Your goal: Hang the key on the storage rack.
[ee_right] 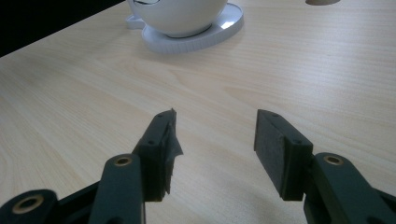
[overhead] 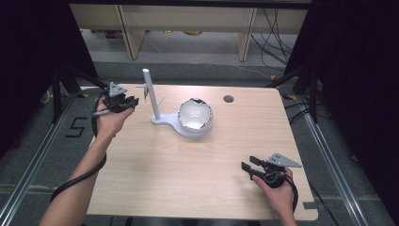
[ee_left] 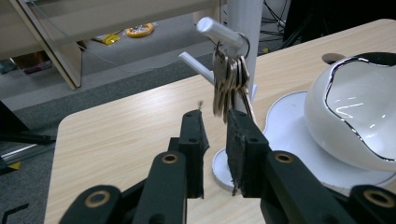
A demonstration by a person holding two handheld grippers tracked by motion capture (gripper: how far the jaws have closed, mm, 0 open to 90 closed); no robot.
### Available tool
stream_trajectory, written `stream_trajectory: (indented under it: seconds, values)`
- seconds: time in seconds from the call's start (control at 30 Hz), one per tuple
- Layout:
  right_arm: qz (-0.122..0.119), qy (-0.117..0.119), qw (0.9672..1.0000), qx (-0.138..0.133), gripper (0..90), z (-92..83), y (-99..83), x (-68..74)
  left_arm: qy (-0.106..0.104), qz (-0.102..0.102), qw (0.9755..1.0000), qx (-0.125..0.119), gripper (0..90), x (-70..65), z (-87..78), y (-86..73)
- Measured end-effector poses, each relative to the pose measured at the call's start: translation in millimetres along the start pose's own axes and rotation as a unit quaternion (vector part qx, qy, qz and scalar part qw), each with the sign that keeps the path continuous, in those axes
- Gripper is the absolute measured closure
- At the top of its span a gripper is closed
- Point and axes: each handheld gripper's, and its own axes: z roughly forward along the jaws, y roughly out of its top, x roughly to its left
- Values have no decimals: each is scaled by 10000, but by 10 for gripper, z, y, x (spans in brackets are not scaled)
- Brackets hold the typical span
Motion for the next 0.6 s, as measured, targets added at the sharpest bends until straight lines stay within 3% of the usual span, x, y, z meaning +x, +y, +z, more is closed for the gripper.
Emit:
stream_trajectory:
  seconds: [0.3,0.6]
  values:
    - [26,21,10000,2,495,3,2,6,29,-3,9999,-142,687,26,-143,-108]
    - [20,9,10000,0,495,1,1,6,8,-96,9993,-371,526,11,-320,-251]
